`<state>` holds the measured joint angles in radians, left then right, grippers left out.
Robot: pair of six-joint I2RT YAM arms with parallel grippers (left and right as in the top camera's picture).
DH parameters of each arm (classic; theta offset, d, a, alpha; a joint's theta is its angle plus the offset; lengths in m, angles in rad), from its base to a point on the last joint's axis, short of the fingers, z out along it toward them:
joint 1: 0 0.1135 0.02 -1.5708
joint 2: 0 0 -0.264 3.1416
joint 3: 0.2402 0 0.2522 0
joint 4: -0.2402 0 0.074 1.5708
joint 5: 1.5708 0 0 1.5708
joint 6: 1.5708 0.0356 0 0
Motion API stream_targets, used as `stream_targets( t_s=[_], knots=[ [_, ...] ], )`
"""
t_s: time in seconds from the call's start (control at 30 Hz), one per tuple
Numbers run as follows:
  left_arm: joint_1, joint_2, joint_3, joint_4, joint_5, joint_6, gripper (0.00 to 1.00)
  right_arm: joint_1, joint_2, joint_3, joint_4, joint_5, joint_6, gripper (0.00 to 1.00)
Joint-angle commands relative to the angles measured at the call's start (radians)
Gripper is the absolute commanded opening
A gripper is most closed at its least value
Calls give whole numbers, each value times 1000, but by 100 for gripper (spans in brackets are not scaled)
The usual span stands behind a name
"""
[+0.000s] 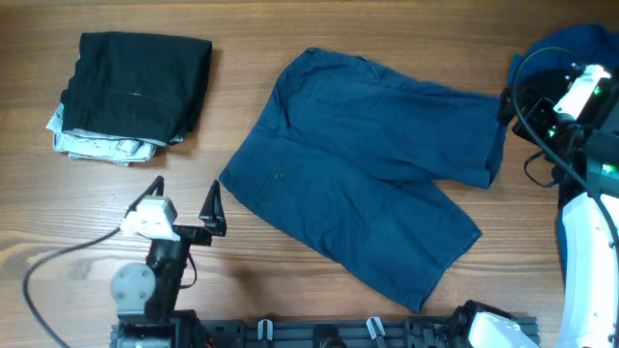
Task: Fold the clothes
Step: 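Reach the left gripper to the top waistband of the navy shorts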
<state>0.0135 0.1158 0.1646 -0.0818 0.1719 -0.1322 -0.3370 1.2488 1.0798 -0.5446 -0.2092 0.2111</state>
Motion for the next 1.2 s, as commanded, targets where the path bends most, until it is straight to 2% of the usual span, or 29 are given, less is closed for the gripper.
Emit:
stream_targets(
  t_s=[0.0,0.2,0.23,0.4,0.5,0.6,0.63,0.67,0.7,0.77,0.83,0.93,1.17],
  knots=[
    [4,206,257,-31,72,14,100,-5,-3,12,0,-6,-2,100],
    [-5,674,661,-168,187,13,100,-5,4,12,1,-5,-1,100],
    [-20,807,781,-229,187,14,100,-5,4,12,1,-5,-1,100],
    [-85,1242,1201,-486,188,13,100,-5,4,12,1,-5,-1,100],
    [-114,1420,1342,-503,202,13,100,-5,4,12,1,-6,-2,100],
    [-134,1554,1382,-416,216,13,100,-5,4,12,1,-6,-1,100],
    [-138,1583,1382,-391,233,13,86,-5,4,12,1,-5,-1,100],
    [-145,1610,1382,-367,251,13,59,-5,4,12,1,-5,-1,100],
    [-150,1630,1382,-348,263,13,47,-5,4,12,1,-5,-1,100],
    [-171,1682,1382,-303,269,13,26,-5,4,12,1,-5,-1,100],
    [-204,1744,1382,-253,269,12,12,-5,4,12,1,-5,-2,100],
    [-253,1824,1382,-187,267,13,4,-5,4,12,1,-5,-1,100],
    [-351,1997,1382,-56,109,-68,4,-5,4,12,1,-5,-1,100]
  ],
)
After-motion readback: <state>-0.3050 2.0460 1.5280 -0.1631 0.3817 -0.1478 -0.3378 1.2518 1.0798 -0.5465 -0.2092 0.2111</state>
